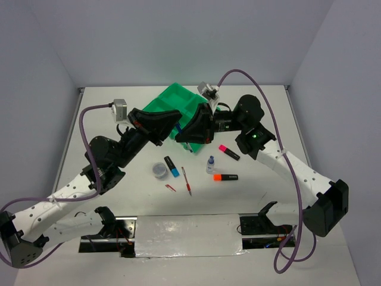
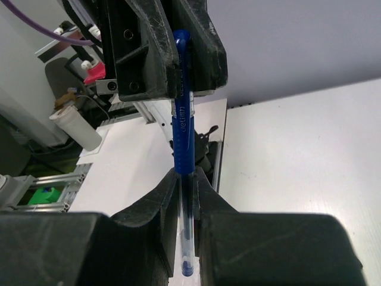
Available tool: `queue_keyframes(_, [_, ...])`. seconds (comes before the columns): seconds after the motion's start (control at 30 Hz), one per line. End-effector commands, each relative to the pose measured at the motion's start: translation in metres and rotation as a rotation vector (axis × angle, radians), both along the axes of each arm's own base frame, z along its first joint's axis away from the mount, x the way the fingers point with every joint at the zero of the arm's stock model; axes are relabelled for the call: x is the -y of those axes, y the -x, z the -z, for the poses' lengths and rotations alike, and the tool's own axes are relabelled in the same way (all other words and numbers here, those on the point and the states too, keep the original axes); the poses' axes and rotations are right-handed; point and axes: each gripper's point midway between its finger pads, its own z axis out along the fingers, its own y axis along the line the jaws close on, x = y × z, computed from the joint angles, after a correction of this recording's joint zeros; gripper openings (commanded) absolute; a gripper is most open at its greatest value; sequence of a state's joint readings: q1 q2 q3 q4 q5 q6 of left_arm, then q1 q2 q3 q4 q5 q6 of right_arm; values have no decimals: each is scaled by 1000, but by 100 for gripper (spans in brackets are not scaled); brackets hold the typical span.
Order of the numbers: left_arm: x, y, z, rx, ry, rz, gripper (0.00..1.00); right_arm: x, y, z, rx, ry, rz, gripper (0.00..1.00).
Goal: Sort the stationery into containers
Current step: Close the pen cap on the pen, then place the pen in the storage box.
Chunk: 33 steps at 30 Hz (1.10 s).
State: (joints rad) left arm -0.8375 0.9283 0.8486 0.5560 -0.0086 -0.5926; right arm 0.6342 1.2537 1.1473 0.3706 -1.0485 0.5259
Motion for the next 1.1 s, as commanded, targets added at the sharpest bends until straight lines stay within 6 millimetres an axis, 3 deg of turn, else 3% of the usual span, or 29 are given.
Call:
queue_keyframes(0.0, [32,46,236,-521,-572,273,0,27,-13,-134,316,-389,261,0])
queue_keyframes(0.07, [27,37,230,-524,-572,216,0,24,-21,-127,314,-367,287,0])
queue_keyframes(0.13, [18,28,219,-536,-580,140,0,16,-27,-104,279,-329,277,0])
queue_keyframes(0.17, [3,18,219,-569,-599,34,0,13,-30,-91,260,-316,280,0])
queue_keyframes(0.2, [-3,9,198,-551,-572,-31,1,8,-36,-65,229,-287,284,0])
queue_keyframes(0.23, [-11,2,187,-553,-554,-94,11,4,-34,-52,213,-275,272,0])
queue_keyframes(0.27, [-26,-10,173,-542,-523,-202,30,0,-37,-37,189,-257,272,0])
queue_keyframes(0.3, [-34,-15,152,-527,-491,-252,37,-3,-38,-13,156,-235,266,0])
queue_keyframes(0.33, [-46,-23,124,-505,-429,-327,66,-8,-40,6,128,-219,260,0])
queue_keyframes(0.37, [-52,-26,125,-507,-432,-360,86,-10,-41,14,110,-209,257,0])
queue_keyframes(0.4, [-56,-28,100,-482,-390,-382,98,-12,-42,22,92,-195,253,0])
queue_keyframes(0.43, [-60,-29,87,-465,-376,-401,99,-16,-41,28,83,-186,246,0])
queue_keyframes(0.47, [-65,-30,60,-427,-333,-417,99,-20,-47,39,54,-147,256,0])
queue_keyframes(0.53, [-81,-32,35,-397,-312,-480,99,-23,-62,52,47,-93,301,0])
queue_keyframes(0.57, [-93,-31,8,-365,-263,-514,99,-26,-78,61,35,-42,342,0])
queue_keyframes(0.67, [-120,-22,-20,-334,-224,-581,99,-25,-113,71,13,44,422,0])
queue_keyframes(0.7, [-140,-18,-31,-336,-183,-640,99,-26,-133,85,22,90,470,0])
queue_keyframes(0.77, [-158,-13,-20,-369,-215,-695,99,-23,-164,93,74,207,561,0])
queue_keyframes(0.8, [-163,-10,-15,-379,-221,-705,99,-22,-192,118,70,294,649,0])
queue_keyframes(0.83, [-172,-3,-12,-381,-222,-704,99,-20,-208,132,66,358,697,0])
queue_keyframes(0.87, [-171,-1,8,-400,-279,-695,99,-18,-225,126,82,409,727,0])
queue_keyframes(0.9, [-171,3,17,-405,-296,-675,99,-11,-241,136,69,453,758,0])
queue_keyframes(0.93, [-174,12,22,-403,-294,-644,99,-10,-256,165,32,518,767,0])
queue_keyframes(0.97, [-171,13,48,-427,-352,-632,99,-6,-266,162,22,535,791,0])
queue_keyframes(1.03, [-173,22,66,-421,-381,-596,99,7,-282,180,-8,572,811,1])
queue_keyframes(1.07, [-168,23,91,-435,-436,-571,99,11,-285,186,-17,584,820,2])
